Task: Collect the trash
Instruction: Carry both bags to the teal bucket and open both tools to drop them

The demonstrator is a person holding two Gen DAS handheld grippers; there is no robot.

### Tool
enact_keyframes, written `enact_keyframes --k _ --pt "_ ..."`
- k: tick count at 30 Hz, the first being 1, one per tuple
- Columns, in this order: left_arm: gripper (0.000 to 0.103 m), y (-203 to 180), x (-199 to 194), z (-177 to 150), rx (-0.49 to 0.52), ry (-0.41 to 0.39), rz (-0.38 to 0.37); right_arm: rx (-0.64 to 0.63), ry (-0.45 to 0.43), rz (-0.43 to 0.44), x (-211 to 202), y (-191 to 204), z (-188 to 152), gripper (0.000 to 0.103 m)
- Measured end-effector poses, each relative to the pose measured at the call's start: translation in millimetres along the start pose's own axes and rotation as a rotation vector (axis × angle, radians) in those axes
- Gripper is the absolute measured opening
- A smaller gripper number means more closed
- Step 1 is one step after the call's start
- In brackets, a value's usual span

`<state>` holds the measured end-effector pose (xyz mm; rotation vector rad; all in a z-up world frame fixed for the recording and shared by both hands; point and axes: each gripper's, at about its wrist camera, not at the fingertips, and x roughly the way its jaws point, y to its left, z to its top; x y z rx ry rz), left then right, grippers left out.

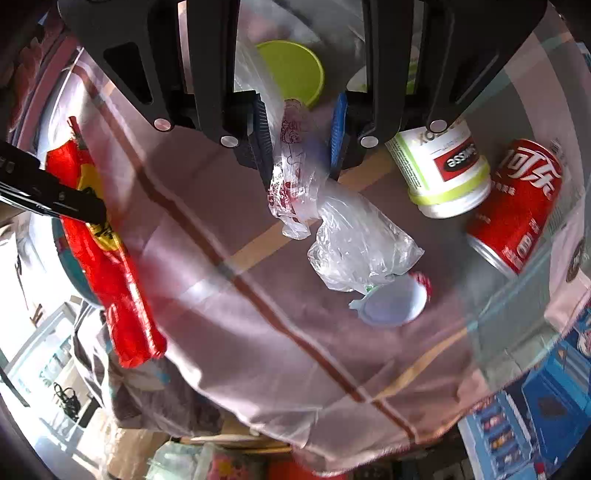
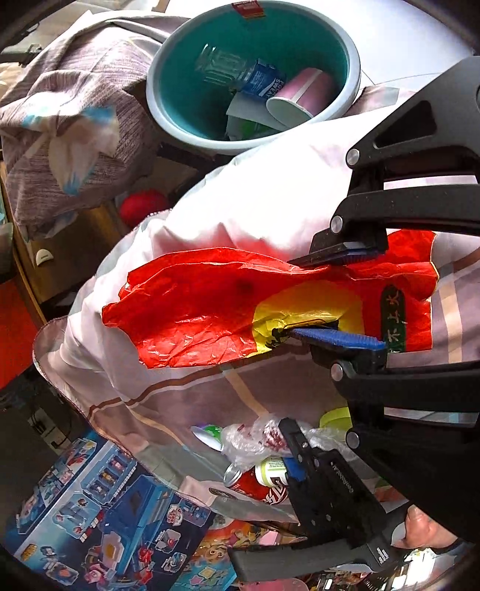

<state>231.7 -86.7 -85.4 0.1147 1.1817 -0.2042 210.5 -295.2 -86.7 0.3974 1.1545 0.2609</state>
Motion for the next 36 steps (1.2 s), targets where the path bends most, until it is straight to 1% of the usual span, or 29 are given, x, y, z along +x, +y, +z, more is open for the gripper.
enact_keyframes --k 3,11,14,19,23,28,31,36 --pt "0.028 -7.5 -10.8 2.2 0.010 -0.022 -0.003 0.012 -0.009 0.009 -6.1 -5.6 0.2 0.029" --pt "0.028 -38.1 -35.6 5.1 0.063 -0.058 -0.054 0.047 -0.064 0.019 -32.5 -26.4 -0.2 0.029" --pt "0.028 -56.7 -39.1 7.9 0.088 -0.061 -0.080 0.071 -0.093 0.019 -46.2 -39.5 -0.4 0.029" --pt "0.028 -92.9 -43.4 17.8 0.152 -0.072 -0.121 0.132 -0.158 -0.005 -79.1 -79.0 -1.3 0.029" --pt "0.028 -130.6 -41.1 25.9 0.210 -0.076 -0.163 0.204 -0.210 -0.051 -107.9 -121.4 -1.8 0.029" --pt "0.028 -176.6 -29.1 36.6 0.273 -0.055 -0.215 0.286 -0.252 -0.103 -134.2 -168.0 -3.0 0.029" --pt "0.028 -203.0 -22.0 42.4 0.311 -0.046 -0.234 0.309 -0.249 -0.122 -138.8 -188.6 -5.7 0.029" --pt "0.028 -236.5 -2.9 53.1 0.345 -0.017 -0.264 0.330 -0.207 -0.128 -126.0 -205.6 -8.1 0.030"
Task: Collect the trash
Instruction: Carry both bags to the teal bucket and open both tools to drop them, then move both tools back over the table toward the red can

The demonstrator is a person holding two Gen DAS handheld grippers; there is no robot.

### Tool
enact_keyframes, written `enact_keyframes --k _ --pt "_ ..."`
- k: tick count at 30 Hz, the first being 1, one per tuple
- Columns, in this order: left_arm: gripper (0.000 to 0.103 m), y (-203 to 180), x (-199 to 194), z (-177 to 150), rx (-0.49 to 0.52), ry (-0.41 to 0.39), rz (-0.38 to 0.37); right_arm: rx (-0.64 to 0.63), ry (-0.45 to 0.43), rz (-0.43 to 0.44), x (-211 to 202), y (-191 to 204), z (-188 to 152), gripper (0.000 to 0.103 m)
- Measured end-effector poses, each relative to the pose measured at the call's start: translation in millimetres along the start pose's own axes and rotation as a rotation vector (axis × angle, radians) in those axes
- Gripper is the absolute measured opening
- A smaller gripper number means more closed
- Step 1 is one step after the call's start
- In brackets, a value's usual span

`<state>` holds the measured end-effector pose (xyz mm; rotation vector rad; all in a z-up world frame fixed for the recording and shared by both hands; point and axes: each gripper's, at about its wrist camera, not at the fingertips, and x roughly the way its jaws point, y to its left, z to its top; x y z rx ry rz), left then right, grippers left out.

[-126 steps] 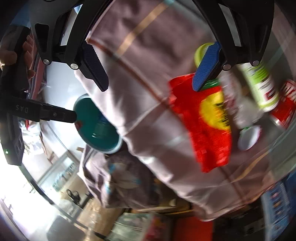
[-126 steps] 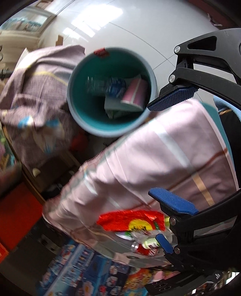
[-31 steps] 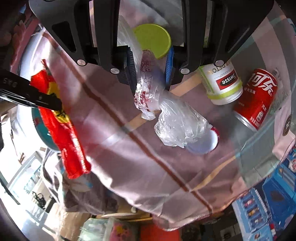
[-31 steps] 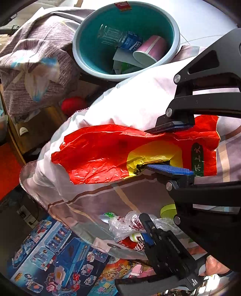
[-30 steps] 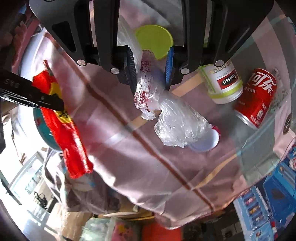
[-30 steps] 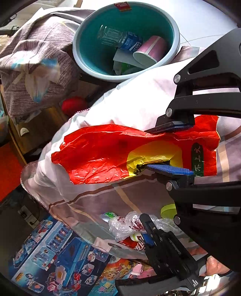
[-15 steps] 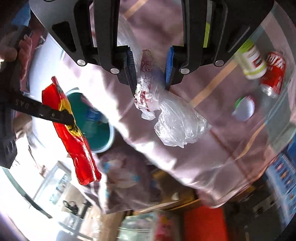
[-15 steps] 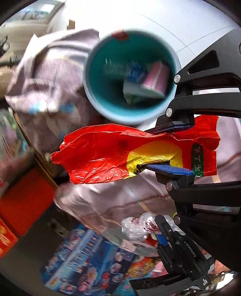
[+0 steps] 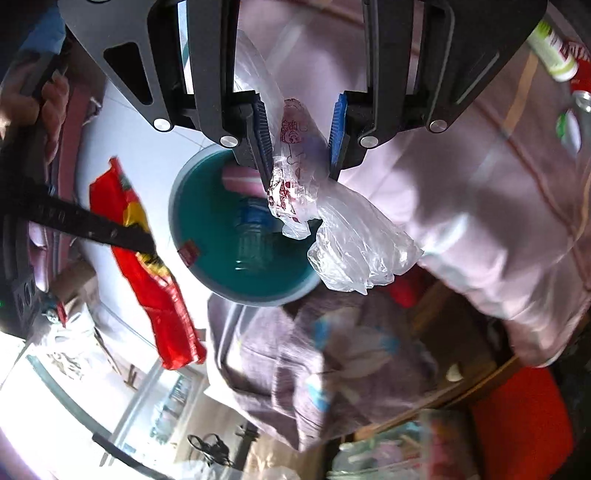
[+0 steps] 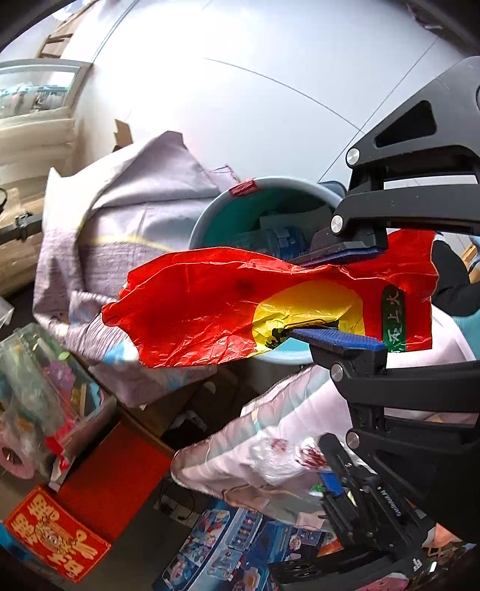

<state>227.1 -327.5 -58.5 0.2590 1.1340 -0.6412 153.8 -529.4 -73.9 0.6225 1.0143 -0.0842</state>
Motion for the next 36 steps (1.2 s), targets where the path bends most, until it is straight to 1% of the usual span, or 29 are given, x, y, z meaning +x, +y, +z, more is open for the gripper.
enact_keyframes --k 7,9,10,11,12,14,19,21,24,25,26,29,36 --pt "0.030 -15.1 50.2 18.6 0.024 0.068 -0.039 0.018 0.040 -0.006 20.6 -9.6 3.7 0.030" --pt "0.040 -15.1 61.4 22.9 0.023 0.085 -0.034 0.024 0.046 -0.010 23.7 -12.2 5.3 0.030" --pt "0.051 -14.6 65.7 23.6 0.019 0.090 -0.022 0.027 0.049 -0.012 25.5 -13.6 6.3 0.031" --pt "0.059 -13.3 67.6 23.2 0.015 0.091 -0.011 0.028 0.051 -0.014 26.4 -14.6 6.4 0.031" --pt "0.063 -11.4 69.2 22.9 0.010 0.089 -0.004 0.030 0.054 -0.018 28.4 -15.5 6.9 0.031" --pt "0.075 -7.5 69.5 22.1 0.003 0.088 -0.001 0.032 0.060 -0.024 31.9 -16.7 7.4 0.031" --pt "0.087 1.2 64.1 18.5 -0.017 0.074 -0.003 0.032 0.079 -0.027 41.9 -15.5 7.5 0.031" --pt "0.088 4.0 60.2 16.2 -0.021 0.068 -0.005 0.031 0.089 -0.023 46.1 -11.8 7.7 0.032" --pt "0.090 9.5 53.5 10.7 -0.028 0.064 -0.012 0.023 0.105 -0.009 51.5 -4.7 8.6 0.045" --pt "0.092 11.7 51.4 8.9 -0.031 0.061 -0.015 0.019 0.109 -0.004 52.9 -1.7 8.9 0.055" --pt "0.092 13.0 50.9 7.7 -0.035 0.059 -0.017 0.019 0.108 -0.006 53.4 1.0 9.1 0.062" --pt "0.093 16.4 45.7 3.4 -0.048 0.052 -0.022 0.040 0.101 -0.015 52.5 2.0 11.0 0.072" --pt "0.094 22.2 34.5 -6.6 -0.060 0.043 -0.041 0.065 0.107 -0.061 48.2 1.4 5.2 0.076"
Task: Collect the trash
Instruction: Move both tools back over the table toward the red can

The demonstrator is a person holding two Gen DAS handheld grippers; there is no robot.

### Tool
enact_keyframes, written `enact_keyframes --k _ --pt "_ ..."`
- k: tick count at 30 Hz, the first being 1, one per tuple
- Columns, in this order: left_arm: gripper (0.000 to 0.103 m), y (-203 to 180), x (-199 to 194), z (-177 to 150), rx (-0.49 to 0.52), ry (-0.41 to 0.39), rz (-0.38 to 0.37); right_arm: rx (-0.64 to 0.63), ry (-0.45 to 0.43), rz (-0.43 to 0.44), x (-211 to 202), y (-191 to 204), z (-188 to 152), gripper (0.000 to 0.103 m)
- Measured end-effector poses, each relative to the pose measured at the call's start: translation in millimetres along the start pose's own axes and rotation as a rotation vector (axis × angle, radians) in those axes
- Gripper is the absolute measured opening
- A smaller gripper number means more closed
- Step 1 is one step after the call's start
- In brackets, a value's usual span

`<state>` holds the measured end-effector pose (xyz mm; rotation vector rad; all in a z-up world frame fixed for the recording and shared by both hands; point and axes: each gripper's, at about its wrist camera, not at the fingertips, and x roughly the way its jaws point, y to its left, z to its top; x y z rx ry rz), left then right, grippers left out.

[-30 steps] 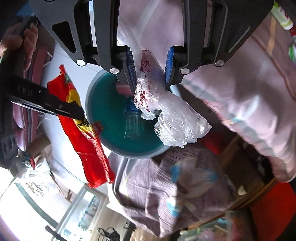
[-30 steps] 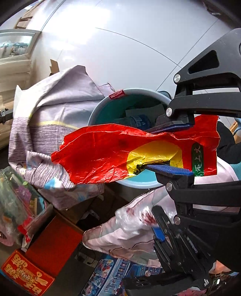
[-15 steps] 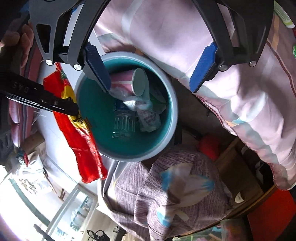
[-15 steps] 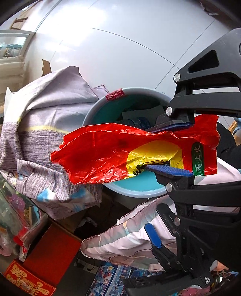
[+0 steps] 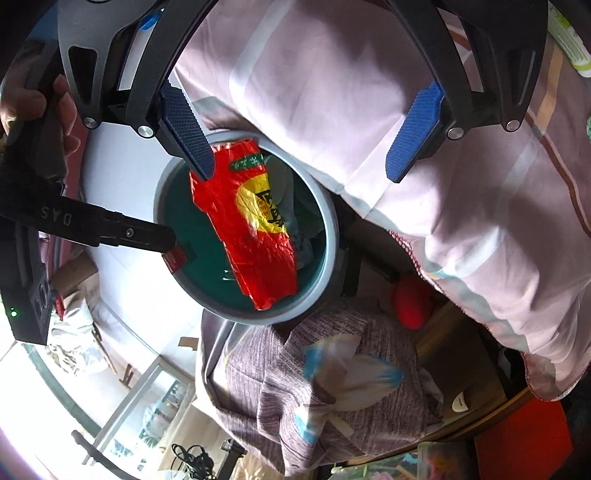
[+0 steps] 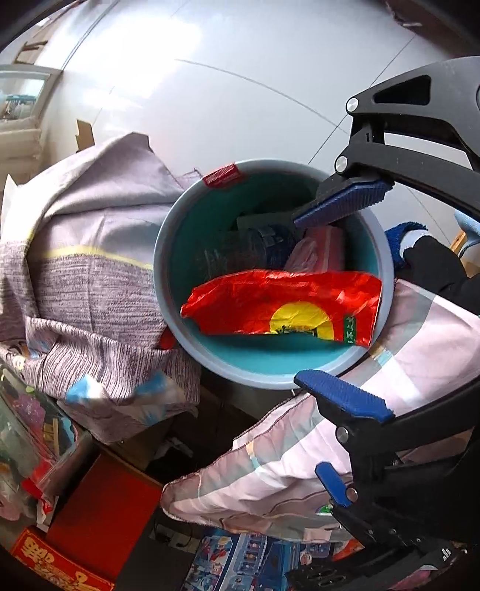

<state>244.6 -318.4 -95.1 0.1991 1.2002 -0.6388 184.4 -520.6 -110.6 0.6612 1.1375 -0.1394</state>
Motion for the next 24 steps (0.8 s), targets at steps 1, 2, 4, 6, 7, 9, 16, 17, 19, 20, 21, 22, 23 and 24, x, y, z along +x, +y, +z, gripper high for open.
enact_keyframes --k 1,2,4,6,7,9,16,17,19,20,21,22,23,24 --pt "0.094 0.9 -1.8 -1.9 -0.003 -0.001 -0.005 -0.001 0.005 -0.004 -0.5 0.9 -1.7 0.076" --pt "0.094 1.7 -3.8 -3.5 -0.005 -0.004 -0.007 -0.001 0.005 -0.007 -1.2 1.6 -3.2 0.076" --pt "0.094 2.5 -8.0 -5.8 -0.009 -0.010 -0.008 -0.007 0.006 -0.012 -3.7 5.0 -6.2 0.076" --pt "0.094 4.4 -14.0 -9.2 -0.014 -0.019 -0.011 -0.016 0.006 -0.017 -7.0 10.4 -9.4 0.076" --pt "0.094 5.1 -16.6 -10.4 -0.016 -0.023 -0.011 -0.021 0.005 -0.018 -8.8 12.7 -10.3 0.076" --pt "0.095 7.3 -22.5 -13.3 -0.021 -0.033 -0.009 -0.030 0.004 -0.020 -12.3 17.7 -12.9 0.078" --pt "0.096 20.8 -47.6 -31.3 -0.052 -0.067 -0.001 -0.051 0.002 -0.014 -23.6 39.3 -26.3 0.082" --pt "0.096 23.7 -51.8 -35.0 -0.056 -0.073 0.003 -0.051 0.008 -0.008 -23.8 42.9 -28.9 0.084" --pt "0.097 30.7 -58.9 -43.5 -0.067 -0.081 0.018 -0.058 0.016 0.003 -23.5 50.8 -34.1 0.084" --pt "0.097 35.5 -62.6 -48.5 -0.075 -0.084 0.023 -0.069 0.021 0.004 -22.9 56.5 -36.9 0.084" --pt "0.097 39.3 -65.2 -51.6 -0.080 -0.085 0.026 -0.082 0.027 0.006 -22.2 62.7 -39.6 0.084" --pt "0.097 44.7 -69.2 -56.8 -0.090 -0.087 0.033 -0.091 0.031 0.008 -21.8 67.4 -42.0 0.084" --pt "0.097 50.0 -72.8 -61.4 -0.098 -0.089 0.040 -0.101 0.039 0.013 -21.0 74.1 -45.3 0.084" --pt "0.097 55.1 -76.4 -65.6 -0.105 -0.092 0.046 -0.111 0.044 0.017 -20.5 79.6 -48.5 0.084"
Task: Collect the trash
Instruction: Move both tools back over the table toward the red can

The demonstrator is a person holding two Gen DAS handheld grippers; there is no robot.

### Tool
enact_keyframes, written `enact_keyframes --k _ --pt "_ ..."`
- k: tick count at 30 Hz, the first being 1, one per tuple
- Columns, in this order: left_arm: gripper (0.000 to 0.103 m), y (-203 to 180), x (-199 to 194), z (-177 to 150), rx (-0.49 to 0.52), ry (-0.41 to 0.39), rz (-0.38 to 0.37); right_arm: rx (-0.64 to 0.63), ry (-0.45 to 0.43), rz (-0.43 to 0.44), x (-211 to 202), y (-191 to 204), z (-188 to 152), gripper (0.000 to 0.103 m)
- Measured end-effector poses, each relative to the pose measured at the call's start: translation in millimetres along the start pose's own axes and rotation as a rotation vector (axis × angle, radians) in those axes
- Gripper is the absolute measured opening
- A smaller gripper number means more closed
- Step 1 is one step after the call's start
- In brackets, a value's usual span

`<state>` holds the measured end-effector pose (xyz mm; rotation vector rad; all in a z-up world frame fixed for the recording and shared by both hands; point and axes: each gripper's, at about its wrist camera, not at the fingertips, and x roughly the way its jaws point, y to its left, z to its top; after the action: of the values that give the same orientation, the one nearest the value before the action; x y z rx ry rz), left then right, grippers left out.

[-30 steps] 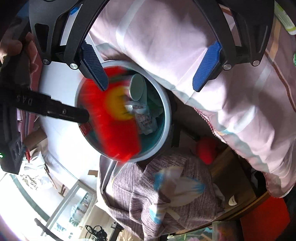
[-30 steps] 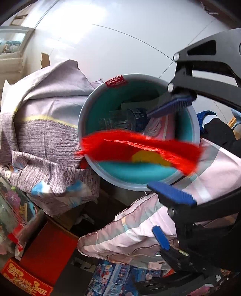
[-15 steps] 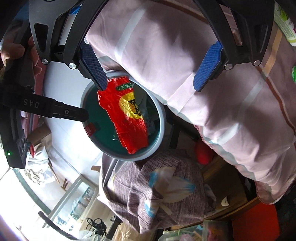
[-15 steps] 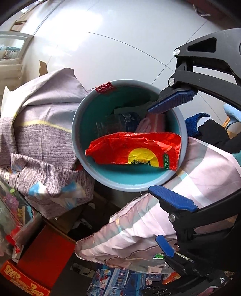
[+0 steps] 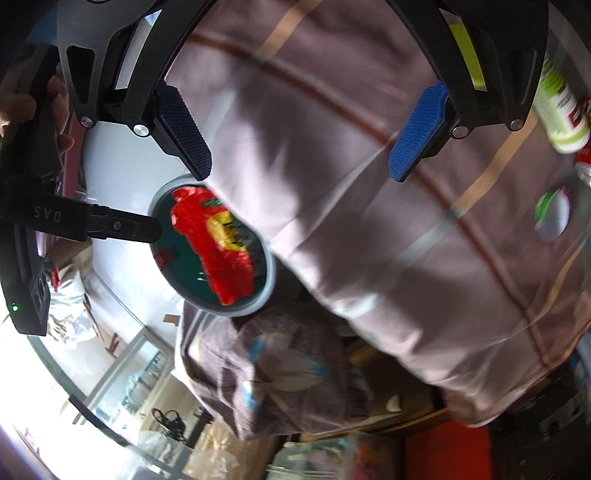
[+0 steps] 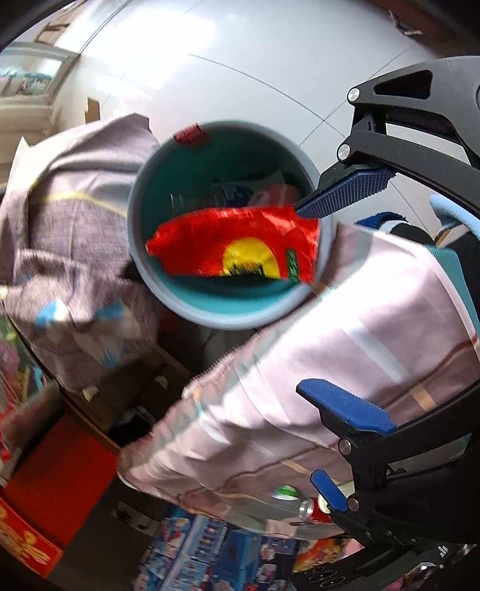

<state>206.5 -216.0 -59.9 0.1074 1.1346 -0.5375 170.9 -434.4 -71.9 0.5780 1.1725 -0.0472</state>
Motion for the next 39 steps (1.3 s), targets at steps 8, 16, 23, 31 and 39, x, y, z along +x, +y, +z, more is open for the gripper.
enact_keyframes --k 8,16,23,31,39 --pt "0.097 58.4 -39.7 -31.0 -0.084 -0.044 0.053 -0.093 0.035 0.005 6.7 53.6 -16.3 0.084" --pt "0.097 116.4 -81.4 -65.4 -0.156 -0.097 0.097 -0.206 0.085 -0.008 22.1 115.3 -34.6 0.084" --pt "0.097 184.8 -120.5 -95.7 -0.254 -0.140 0.158 -0.321 0.134 0.006 43.8 188.9 -49.1 0.084" --pt "0.099 261.8 -142.7 -134.6 -0.351 -0.167 0.257 -0.522 0.168 -0.002 69.8 291.2 -71.6 0.084" --pt "0.099 339.2 -150.7 -170.8 -0.508 -0.184 0.275 -0.659 0.200 0.033 104.1 383.5 -95.5 0.084"
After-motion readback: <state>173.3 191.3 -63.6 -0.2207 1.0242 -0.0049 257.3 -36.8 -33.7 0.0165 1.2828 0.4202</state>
